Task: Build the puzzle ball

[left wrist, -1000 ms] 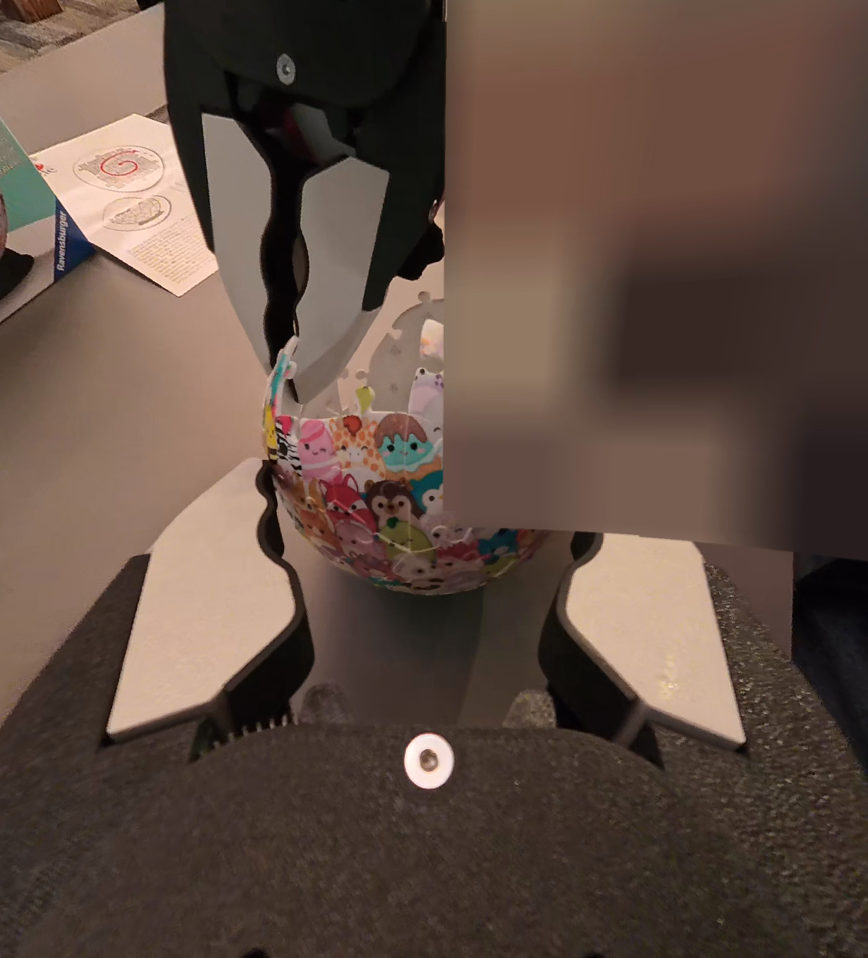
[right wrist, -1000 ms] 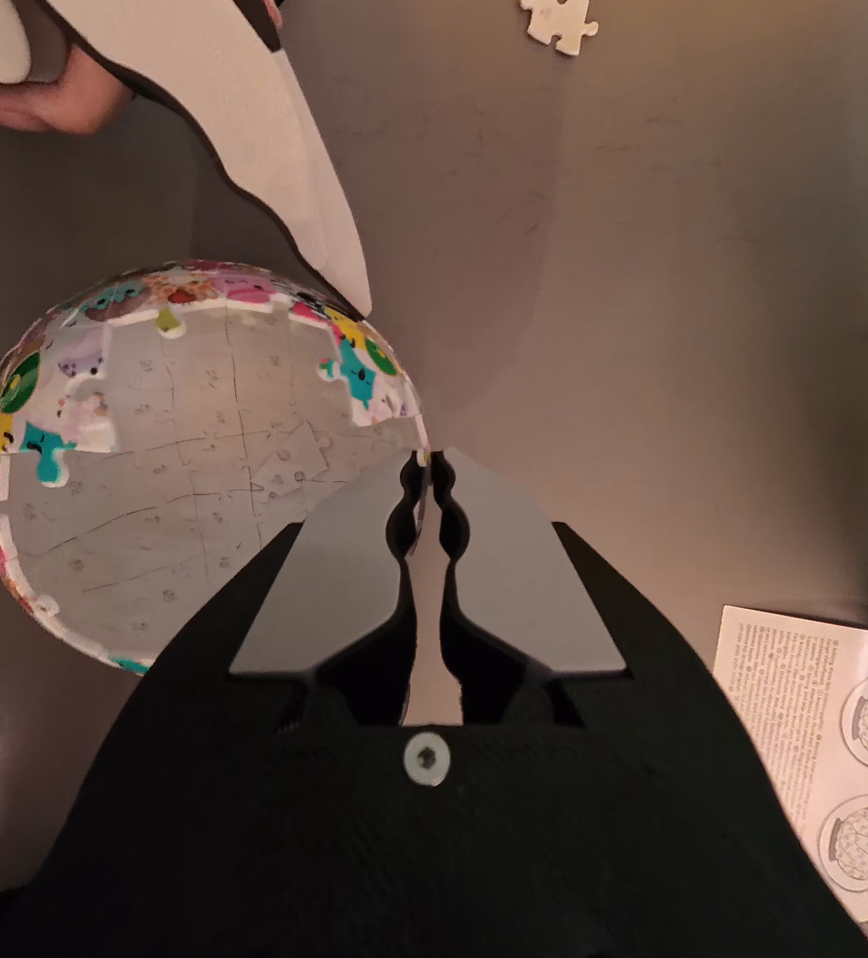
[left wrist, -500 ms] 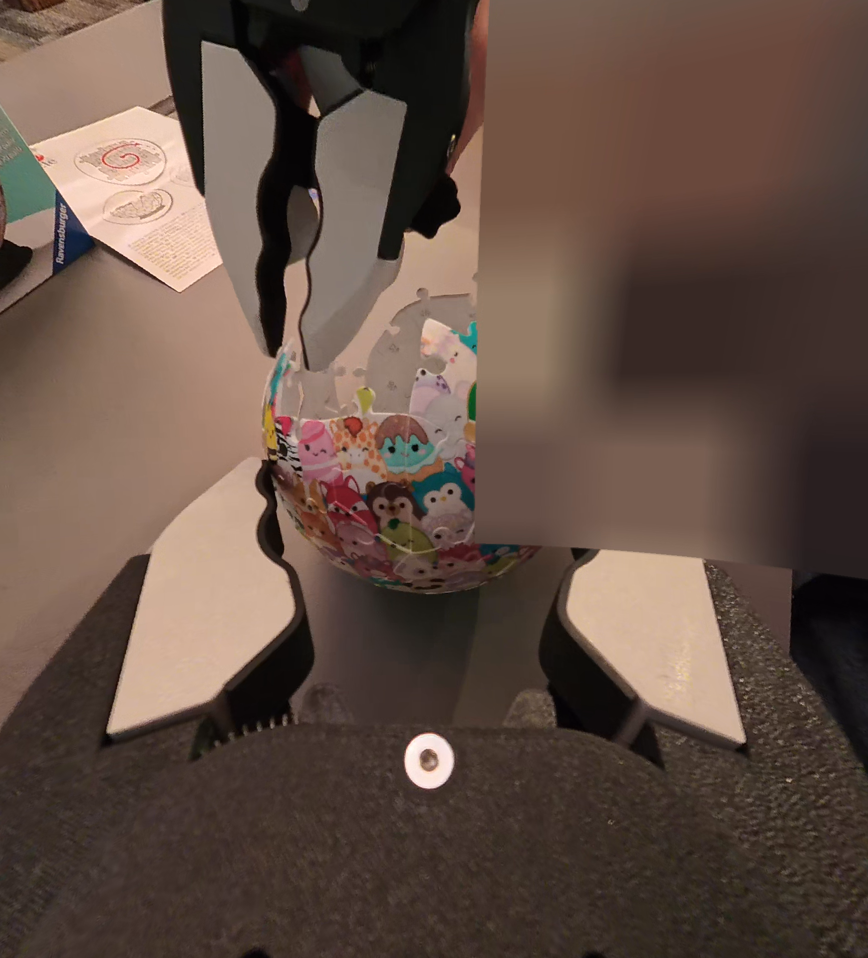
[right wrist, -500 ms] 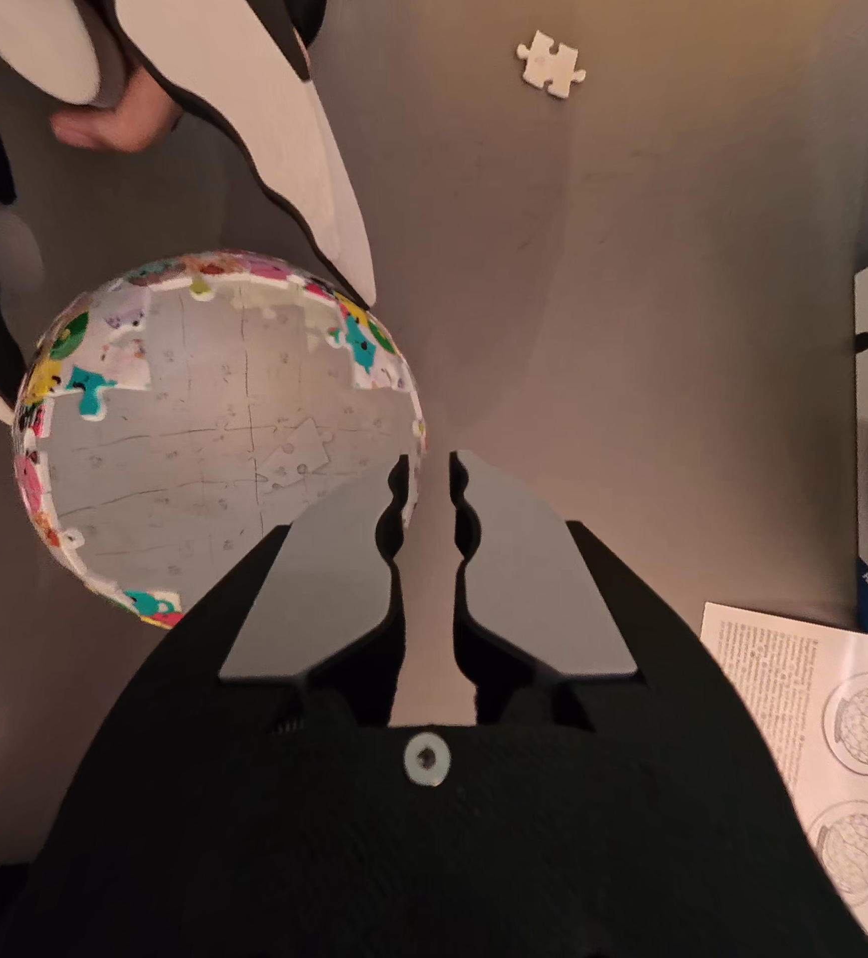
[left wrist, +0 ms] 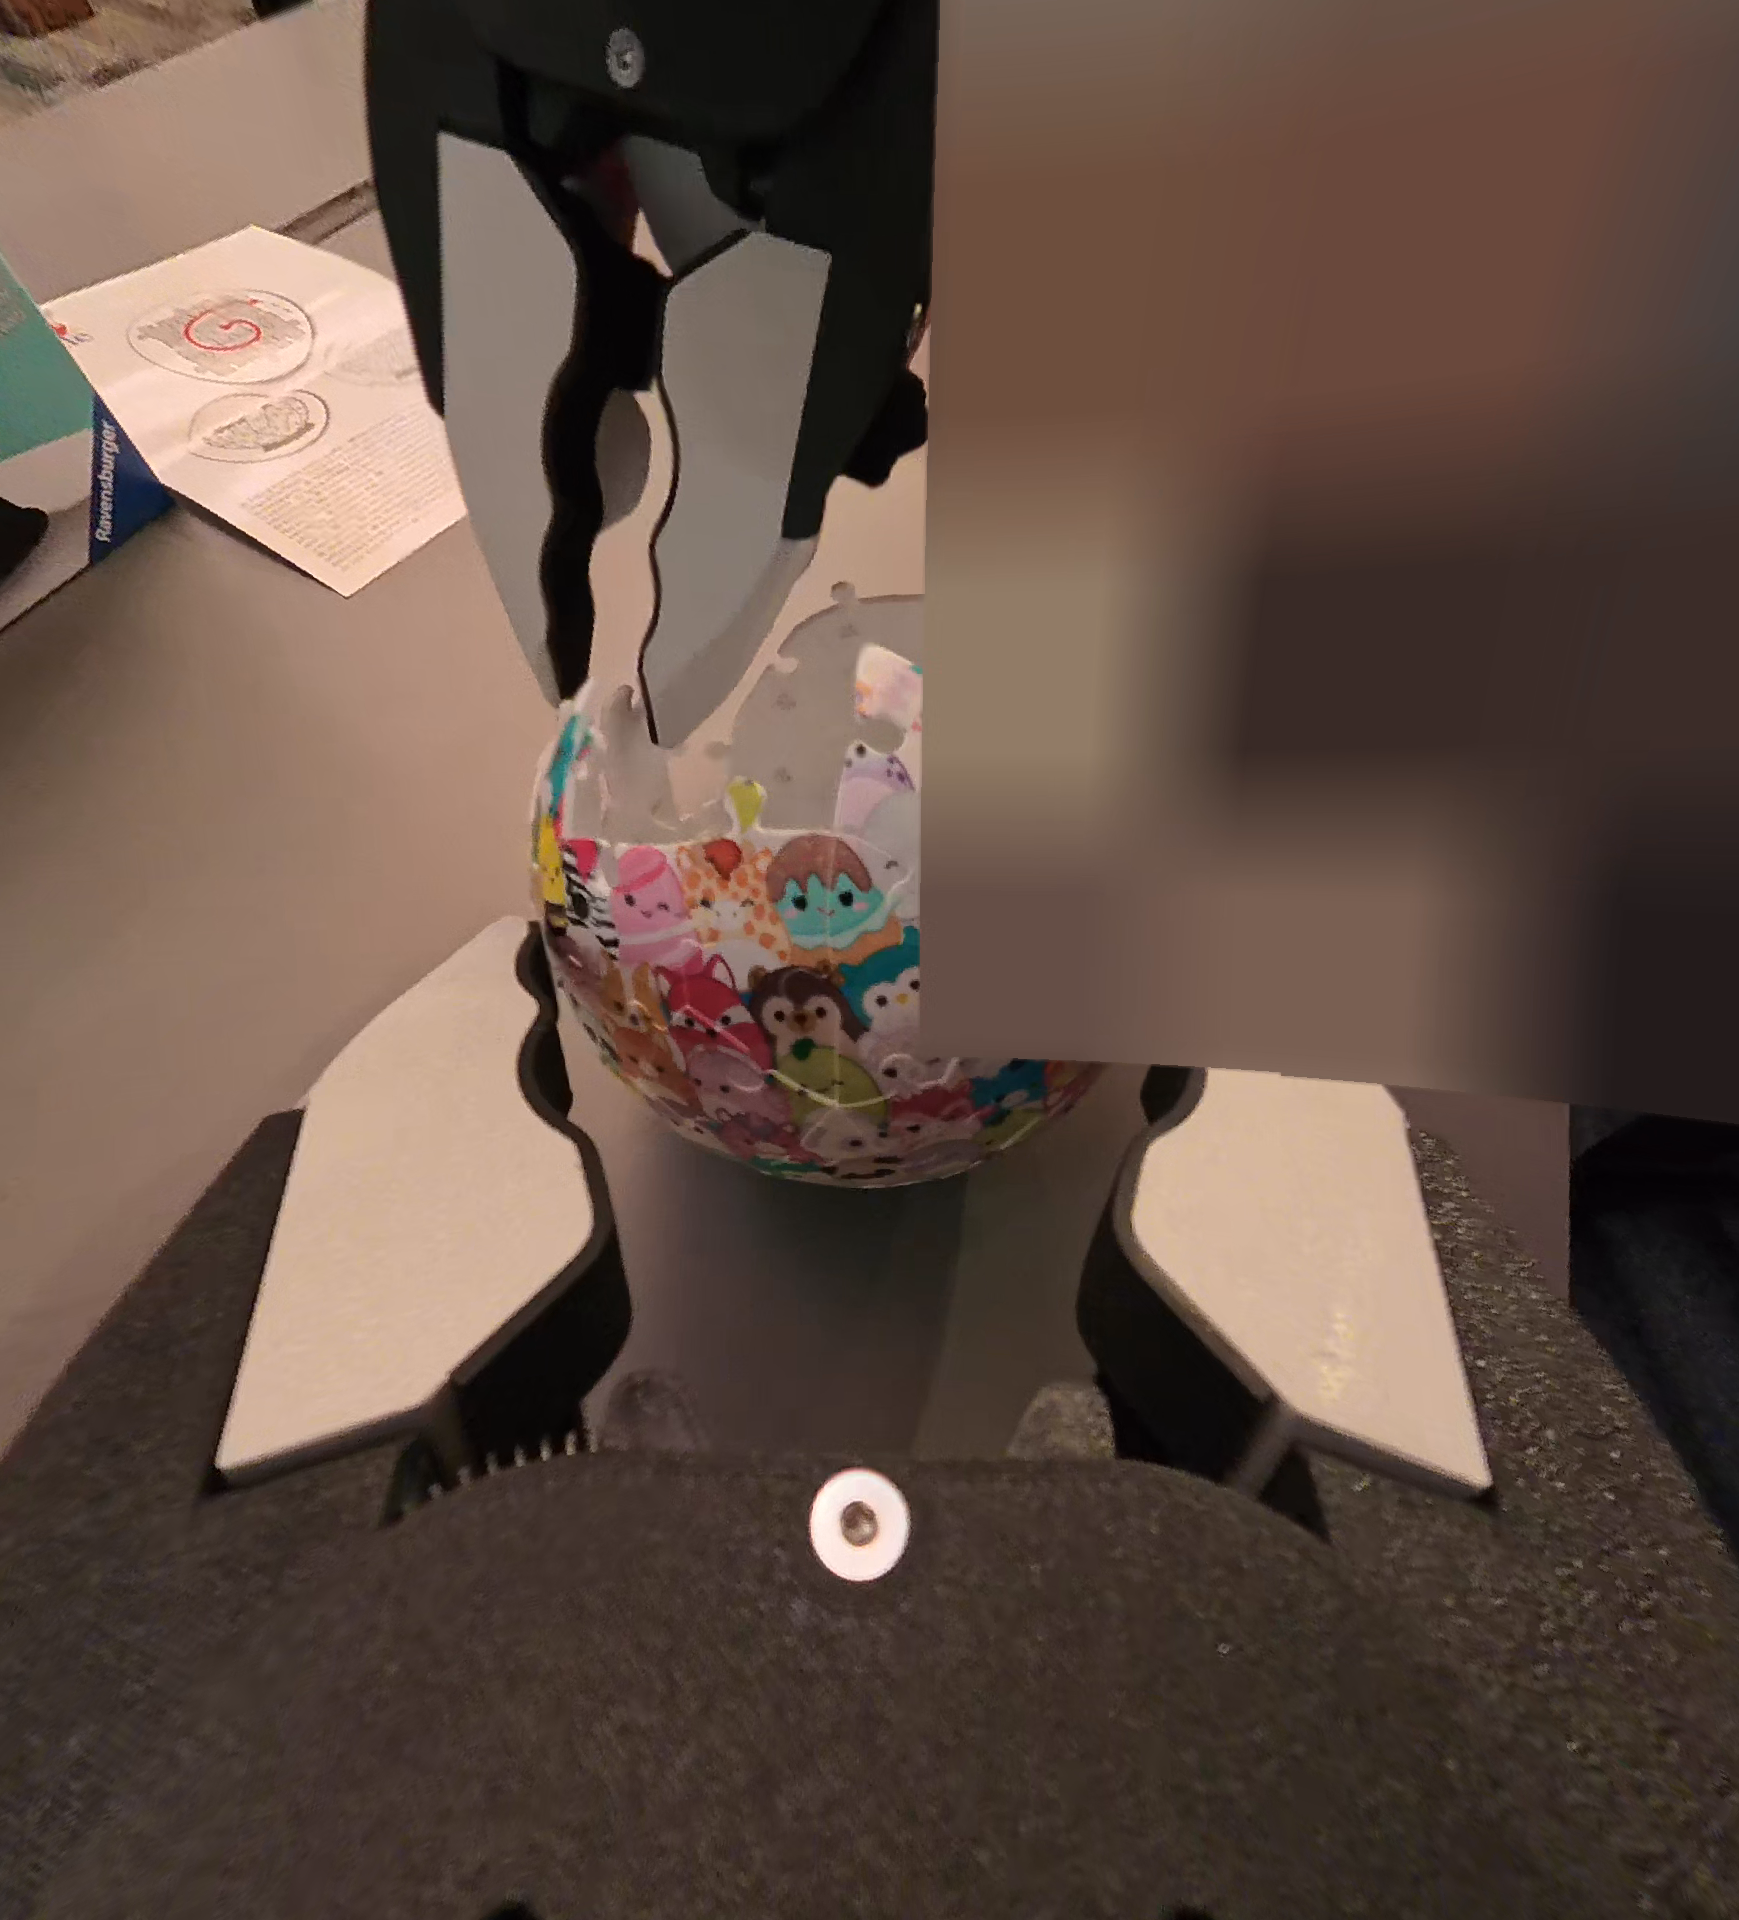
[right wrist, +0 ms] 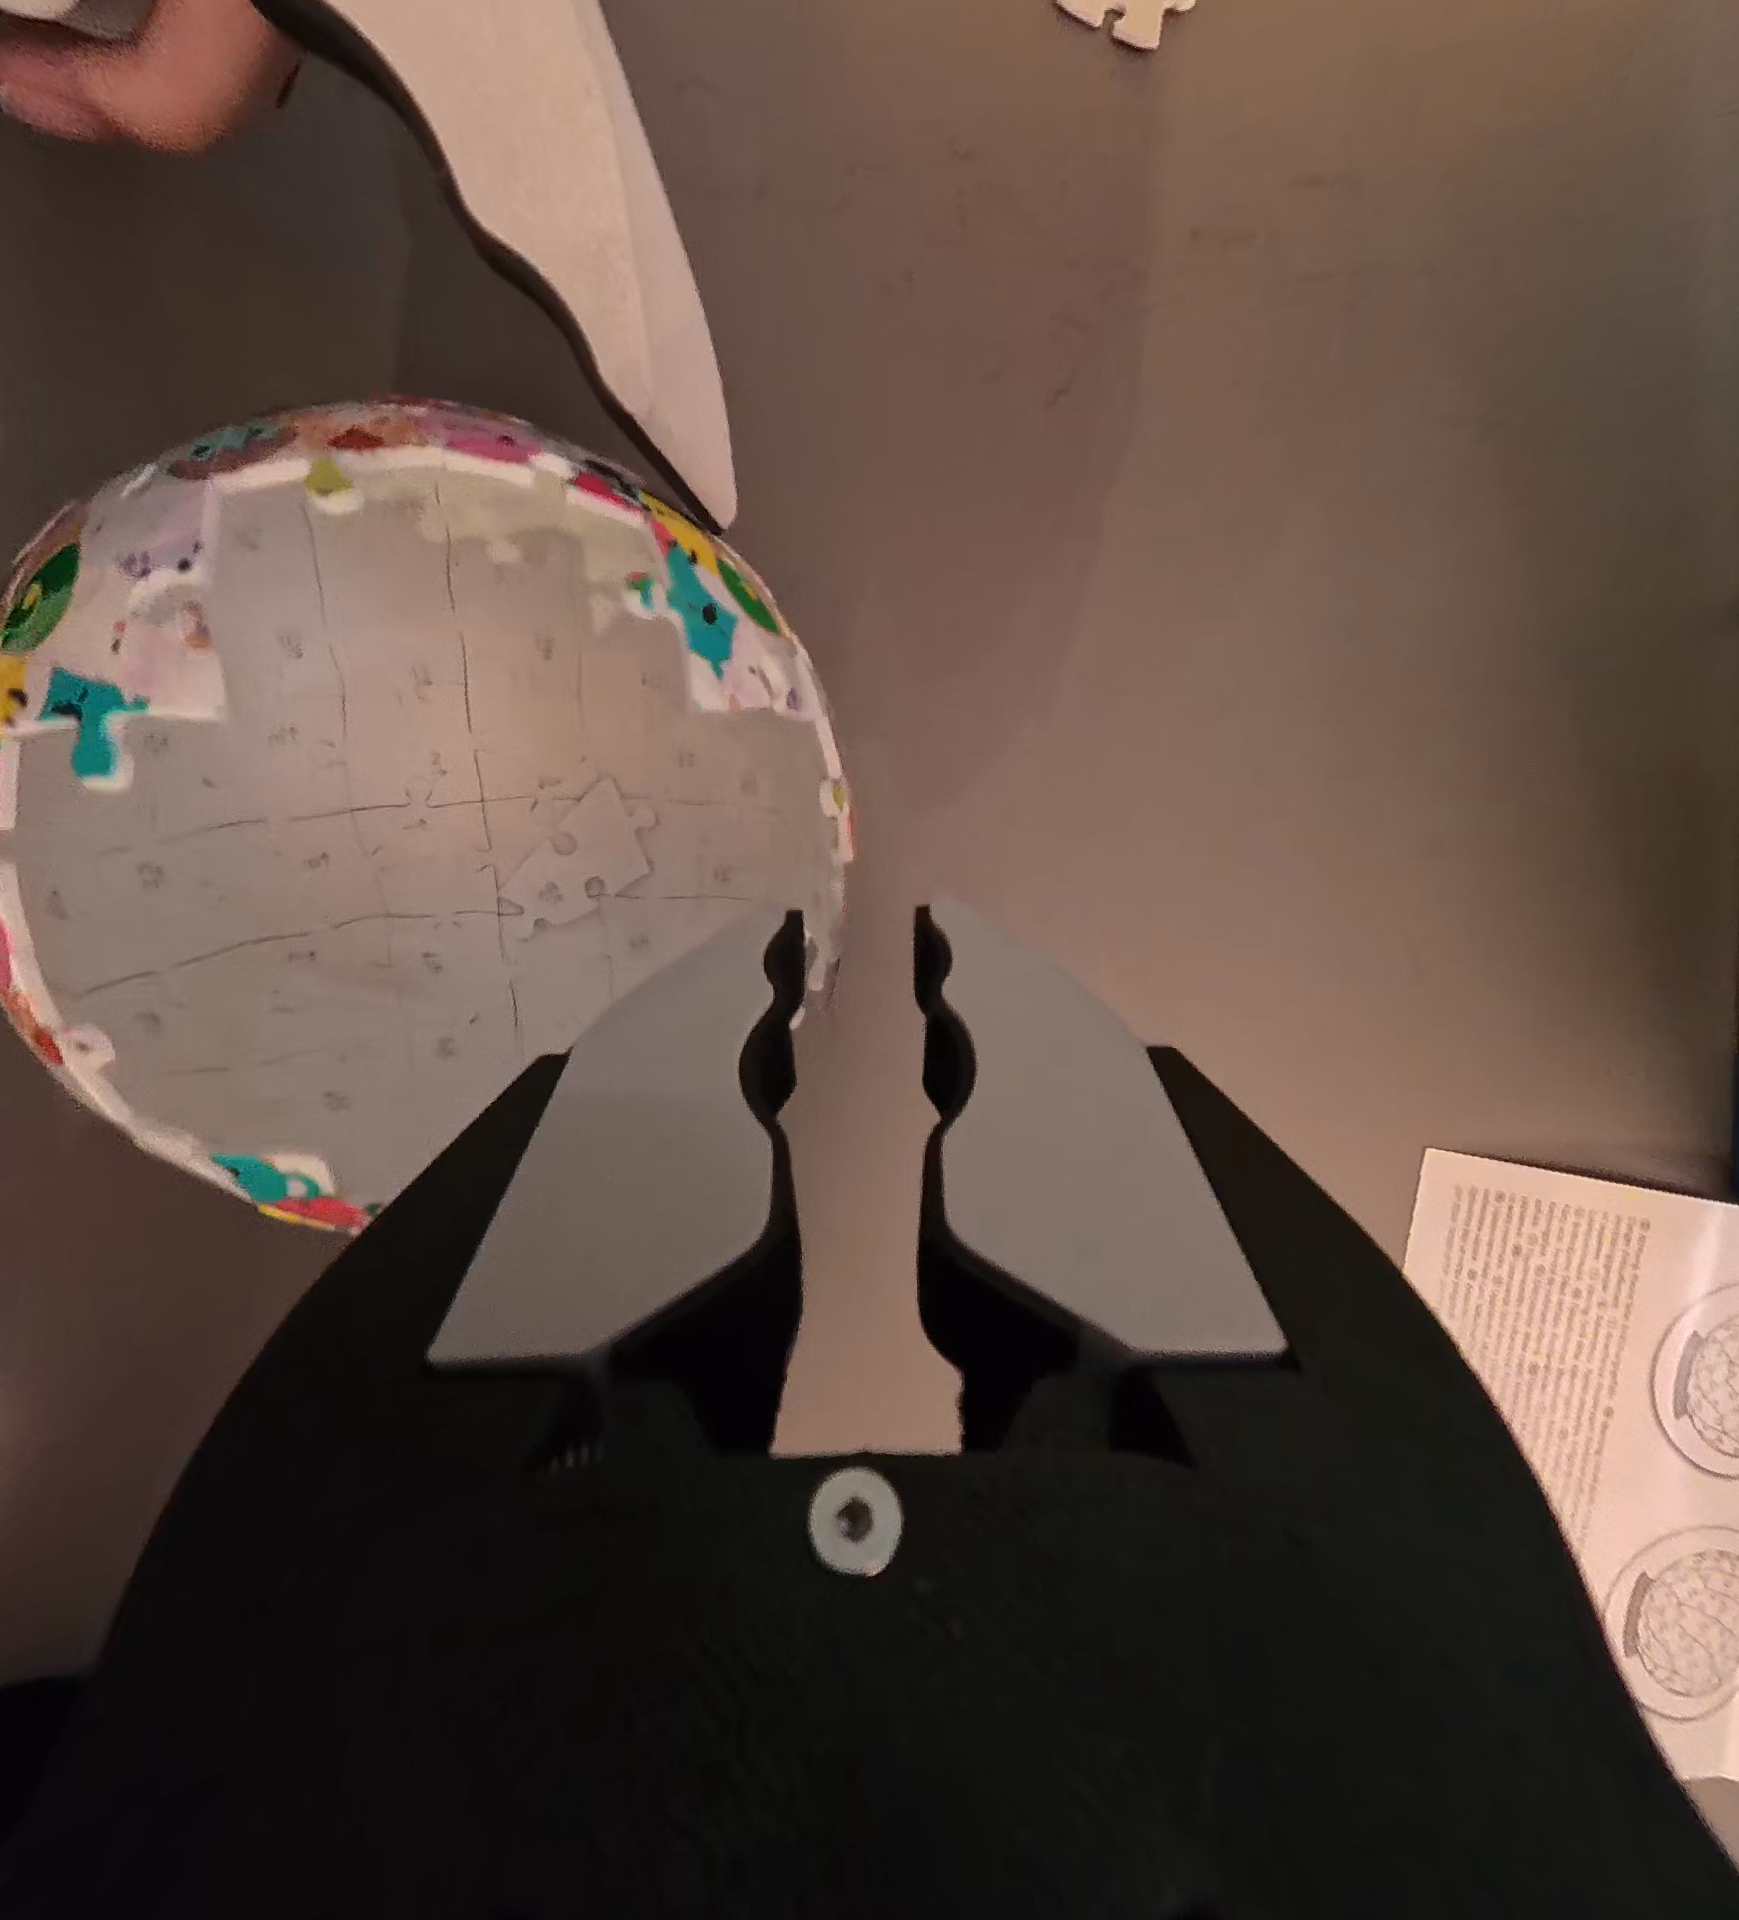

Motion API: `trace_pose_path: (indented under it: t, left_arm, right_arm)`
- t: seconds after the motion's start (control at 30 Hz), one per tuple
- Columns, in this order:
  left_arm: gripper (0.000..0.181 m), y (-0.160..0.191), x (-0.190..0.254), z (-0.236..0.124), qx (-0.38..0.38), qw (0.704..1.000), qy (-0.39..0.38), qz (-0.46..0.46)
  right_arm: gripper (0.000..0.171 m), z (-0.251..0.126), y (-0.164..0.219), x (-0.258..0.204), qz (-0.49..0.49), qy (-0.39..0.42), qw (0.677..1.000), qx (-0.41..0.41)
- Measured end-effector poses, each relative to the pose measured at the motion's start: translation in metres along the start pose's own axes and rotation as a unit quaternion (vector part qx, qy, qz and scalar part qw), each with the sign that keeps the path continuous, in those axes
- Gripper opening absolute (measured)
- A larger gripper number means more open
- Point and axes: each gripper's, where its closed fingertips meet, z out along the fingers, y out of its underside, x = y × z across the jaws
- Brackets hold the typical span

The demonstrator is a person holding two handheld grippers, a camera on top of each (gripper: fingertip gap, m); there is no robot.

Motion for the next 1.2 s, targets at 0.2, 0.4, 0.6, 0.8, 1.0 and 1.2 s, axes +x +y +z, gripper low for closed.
trace_pose_path:
  t: [0.2,0.4,0.6,0.8,1.0,1.2]
  left_arm:
    - [0.125,-0.004,0.001,0.0,0.033,0.999,0.028,0.01]
    - [0.122,-0.003,0.002,0.004,0.034,0.998,0.043,0.018]
    - [0.123,-0.005,0.001,0.007,0.027,0.999,0.04,0.004]
    - [0.131,0.0,0.003,0.013,0.007,0.999,0.047,-0.007]
    - [0.13,-0.001,0.004,0.014,0.007,0.999,0.044,-0.003]
    - [0.13,0.0,0.003,0.013,0.01,0.999,0.041,-0.013]
  right_arm:
    - [0.014,0.001,-0.001,-0.007,0.021,-0.028,0.999,0.01]
    - [0.01,0.004,-0.001,-0.011,0.016,-0.03,0.999,0.007]
    - [0.007,0.002,-0.007,-0.01,0.034,-0.03,0.999,0.02]
    - [0.011,0.004,-0.005,-0.01,0.037,-0.03,0.999,0.016]
    - [0.015,0.003,-0.006,-0.012,0.03,-0.024,0.999,0.016]
    - [0.019,0.004,-0.006,-0.011,0.028,-0.016,0.999,0.013]
